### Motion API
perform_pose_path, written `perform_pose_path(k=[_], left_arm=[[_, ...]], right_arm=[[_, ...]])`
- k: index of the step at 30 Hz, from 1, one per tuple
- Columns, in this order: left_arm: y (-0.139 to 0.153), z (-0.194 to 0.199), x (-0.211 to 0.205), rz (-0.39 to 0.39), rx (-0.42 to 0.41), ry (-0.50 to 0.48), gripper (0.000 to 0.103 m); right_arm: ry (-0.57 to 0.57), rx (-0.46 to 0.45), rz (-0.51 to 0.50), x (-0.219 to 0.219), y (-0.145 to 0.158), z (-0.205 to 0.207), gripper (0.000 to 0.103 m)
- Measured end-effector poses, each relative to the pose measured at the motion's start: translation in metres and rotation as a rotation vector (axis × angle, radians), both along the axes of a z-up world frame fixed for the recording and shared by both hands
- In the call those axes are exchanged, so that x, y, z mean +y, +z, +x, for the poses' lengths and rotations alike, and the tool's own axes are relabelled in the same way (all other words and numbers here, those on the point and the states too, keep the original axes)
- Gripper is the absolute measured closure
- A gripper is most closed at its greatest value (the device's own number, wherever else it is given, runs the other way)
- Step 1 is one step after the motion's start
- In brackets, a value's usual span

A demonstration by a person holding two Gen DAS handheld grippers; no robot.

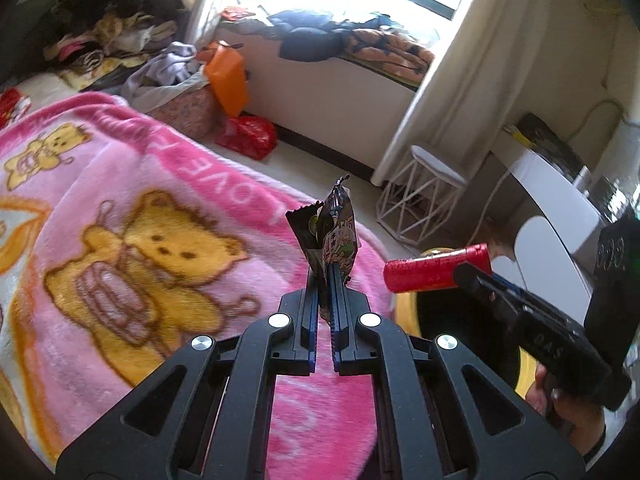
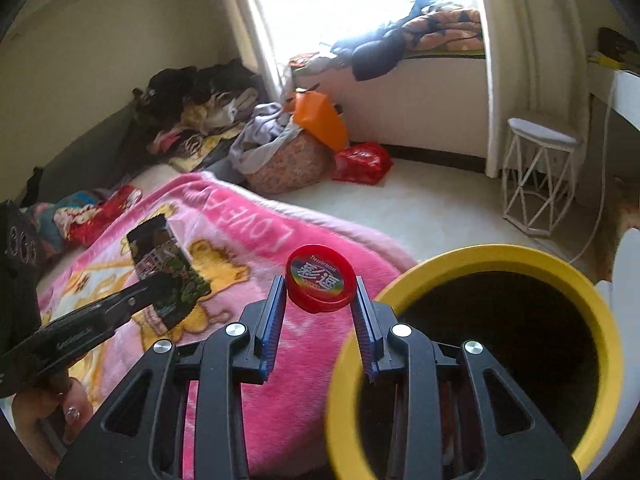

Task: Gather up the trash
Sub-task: 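Lift and carry the green wrapper and red can in both grippers over the bin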

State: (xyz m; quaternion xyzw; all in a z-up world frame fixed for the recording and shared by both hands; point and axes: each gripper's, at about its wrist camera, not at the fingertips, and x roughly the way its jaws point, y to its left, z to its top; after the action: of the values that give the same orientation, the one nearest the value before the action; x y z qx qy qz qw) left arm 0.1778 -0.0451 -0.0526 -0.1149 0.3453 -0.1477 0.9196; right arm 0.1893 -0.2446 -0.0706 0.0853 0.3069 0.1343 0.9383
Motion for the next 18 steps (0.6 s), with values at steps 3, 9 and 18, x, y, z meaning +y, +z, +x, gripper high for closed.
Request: perform_pose_path(k=[3, 9, 18], left_arm=[[0.004, -0.003, -0.013, 0.008, -0.011, -0.03, 0.1], [0.012, -0.011, -0.038, 0.021, -0.029, -0.078, 0.1], [0.017, -0.025, -0.075, 0.042, -0.047, -0.151, 0.1]], right_arm=[[-0.035, -0.007, 0.005, -0.016, 0.003, -0.004, 0.072], [-0.103, -0.017, 0.017, -0.045, 0.007, -0.016, 0.072], [-0.186, -0.018, 0.025, -0.077, 0.008, -0.029, 0.072]])
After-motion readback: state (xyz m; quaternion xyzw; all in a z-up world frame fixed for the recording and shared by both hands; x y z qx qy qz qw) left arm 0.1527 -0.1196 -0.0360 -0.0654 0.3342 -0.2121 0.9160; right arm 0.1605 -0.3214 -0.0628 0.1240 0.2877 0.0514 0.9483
